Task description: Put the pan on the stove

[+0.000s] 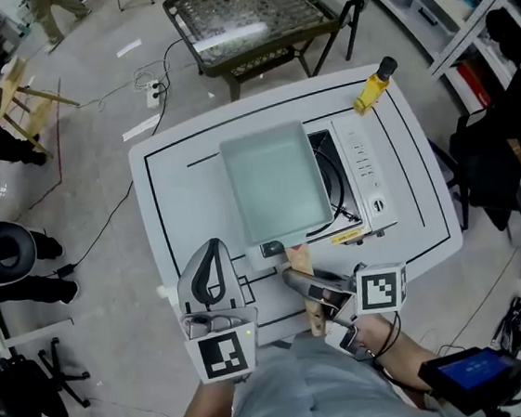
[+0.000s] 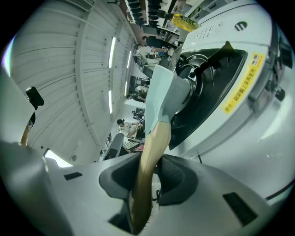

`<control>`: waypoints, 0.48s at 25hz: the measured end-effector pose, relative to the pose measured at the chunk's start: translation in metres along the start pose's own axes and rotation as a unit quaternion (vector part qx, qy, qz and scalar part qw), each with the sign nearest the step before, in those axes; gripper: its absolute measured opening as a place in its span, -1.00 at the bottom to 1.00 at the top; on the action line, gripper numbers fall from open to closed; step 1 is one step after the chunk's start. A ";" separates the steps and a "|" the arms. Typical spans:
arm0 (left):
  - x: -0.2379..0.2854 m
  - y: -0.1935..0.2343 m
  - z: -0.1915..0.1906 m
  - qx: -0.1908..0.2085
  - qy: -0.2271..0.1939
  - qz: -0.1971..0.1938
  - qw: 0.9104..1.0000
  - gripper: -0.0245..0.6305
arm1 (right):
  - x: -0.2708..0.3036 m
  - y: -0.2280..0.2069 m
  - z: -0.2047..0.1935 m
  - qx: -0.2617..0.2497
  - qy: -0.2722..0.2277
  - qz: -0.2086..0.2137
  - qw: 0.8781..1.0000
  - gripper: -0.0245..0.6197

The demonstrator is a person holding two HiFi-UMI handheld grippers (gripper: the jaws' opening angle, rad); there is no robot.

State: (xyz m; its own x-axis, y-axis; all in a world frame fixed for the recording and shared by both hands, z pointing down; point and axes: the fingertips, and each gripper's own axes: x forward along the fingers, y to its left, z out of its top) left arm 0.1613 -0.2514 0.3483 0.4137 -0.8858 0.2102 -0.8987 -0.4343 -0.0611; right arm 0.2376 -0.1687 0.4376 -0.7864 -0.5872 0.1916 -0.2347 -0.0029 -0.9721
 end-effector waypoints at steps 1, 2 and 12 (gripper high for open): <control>0.002 -0.004 0.001 0.001 0.000 -0.002 1.000 -0.87 | -0.004 -0.002 0.001 0.000 0.002 -0.002 1.000 -0.52; 0.004 -0.008 0.001 0.001 0.000 -0.004 1.000 -0.87 | -0.007 -0.004 0.002 -0.001 0.004 -0.002 1.000 -0.52; 0.017 -0.031 0.005 0.004 -0.003 -0.013 1.000 -0.87 | -0.029 -0.008 0.014 0.017 0.004 0.001 1.000 -0.52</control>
State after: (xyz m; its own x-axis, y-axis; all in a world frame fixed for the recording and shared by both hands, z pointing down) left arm 0.1973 -0.2539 0.3491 0.4374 -0.8755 0.2052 -0.8868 -0.4579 -0.0635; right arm 0.2707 -0.1630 0.4381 -0.7913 -0.5811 0.1902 -0.2128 -0.0299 -0.9766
